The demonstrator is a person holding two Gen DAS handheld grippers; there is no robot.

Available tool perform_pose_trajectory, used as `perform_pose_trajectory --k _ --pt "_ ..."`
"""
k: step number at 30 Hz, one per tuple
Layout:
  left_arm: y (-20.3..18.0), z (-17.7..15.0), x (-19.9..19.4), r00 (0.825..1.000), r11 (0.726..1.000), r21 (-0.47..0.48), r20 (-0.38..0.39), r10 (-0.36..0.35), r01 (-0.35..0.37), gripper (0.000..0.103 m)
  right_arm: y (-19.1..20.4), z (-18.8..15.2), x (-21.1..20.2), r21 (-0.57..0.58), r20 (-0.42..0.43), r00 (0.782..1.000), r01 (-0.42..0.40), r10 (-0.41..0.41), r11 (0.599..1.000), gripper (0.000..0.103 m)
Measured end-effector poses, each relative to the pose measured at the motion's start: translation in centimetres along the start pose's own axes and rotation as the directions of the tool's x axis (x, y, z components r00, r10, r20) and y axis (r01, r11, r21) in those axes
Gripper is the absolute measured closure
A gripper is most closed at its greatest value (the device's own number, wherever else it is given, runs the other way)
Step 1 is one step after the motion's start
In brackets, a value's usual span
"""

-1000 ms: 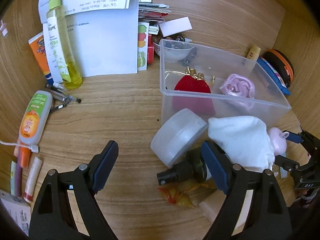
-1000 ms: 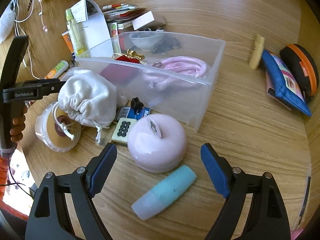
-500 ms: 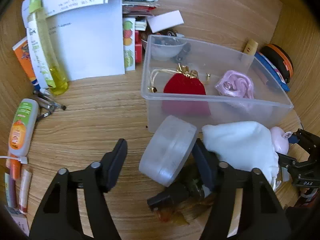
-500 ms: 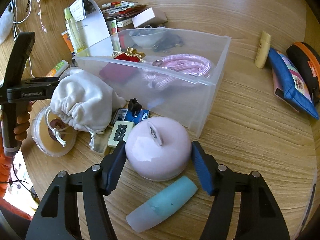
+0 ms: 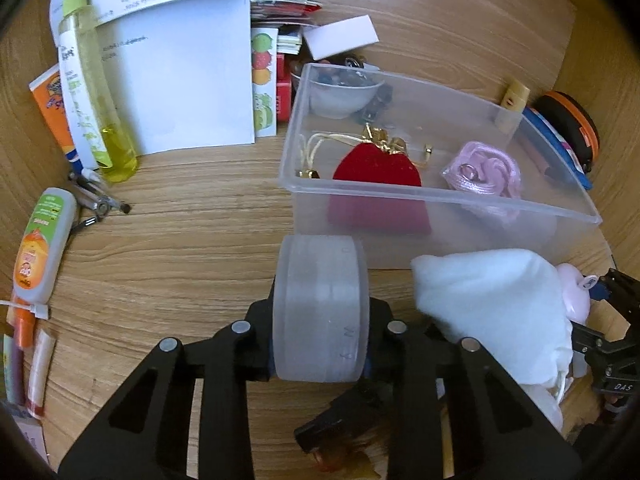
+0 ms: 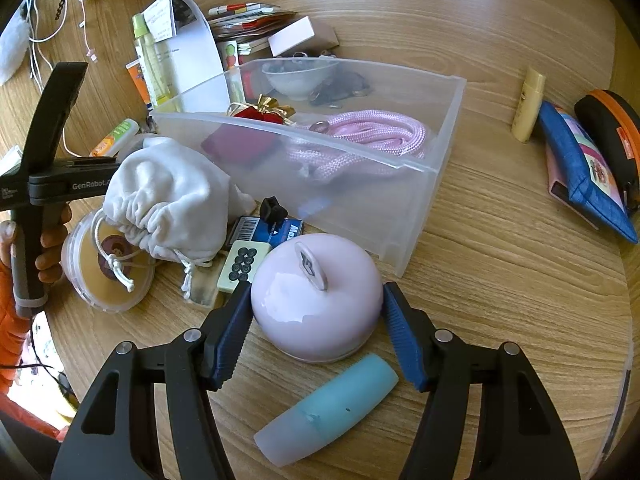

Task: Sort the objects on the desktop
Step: 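Grasp the white round lid with the left tool while the right grasps the pink container, then lift and carry the white lid and pink container over the clear box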

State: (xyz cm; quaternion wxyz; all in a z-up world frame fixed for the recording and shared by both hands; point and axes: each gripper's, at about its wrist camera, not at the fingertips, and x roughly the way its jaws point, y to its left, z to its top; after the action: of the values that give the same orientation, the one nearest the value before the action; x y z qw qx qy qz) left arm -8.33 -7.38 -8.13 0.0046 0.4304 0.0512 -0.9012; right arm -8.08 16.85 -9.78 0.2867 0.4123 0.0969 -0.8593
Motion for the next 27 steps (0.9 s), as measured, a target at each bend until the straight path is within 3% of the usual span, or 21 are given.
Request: perform_pose_trajectory --k 14,27 --pt "1.3 -0.3 -2.9 0.997 0.999 -0.045 0.066 0.030 -0.027 0.074 0.1 0.2 -3.3 0.009 0.078 0.997 0.009 -0.010 1.000 0.042" --pt "1.4 0.3 -6.8 0.983 0.996 -0.061 0.170 0.072 -0.062 0.074 0.0 1.7 -7.3 -0.022 0.180 0.983 0.049 -0.044 0.999 0.042"
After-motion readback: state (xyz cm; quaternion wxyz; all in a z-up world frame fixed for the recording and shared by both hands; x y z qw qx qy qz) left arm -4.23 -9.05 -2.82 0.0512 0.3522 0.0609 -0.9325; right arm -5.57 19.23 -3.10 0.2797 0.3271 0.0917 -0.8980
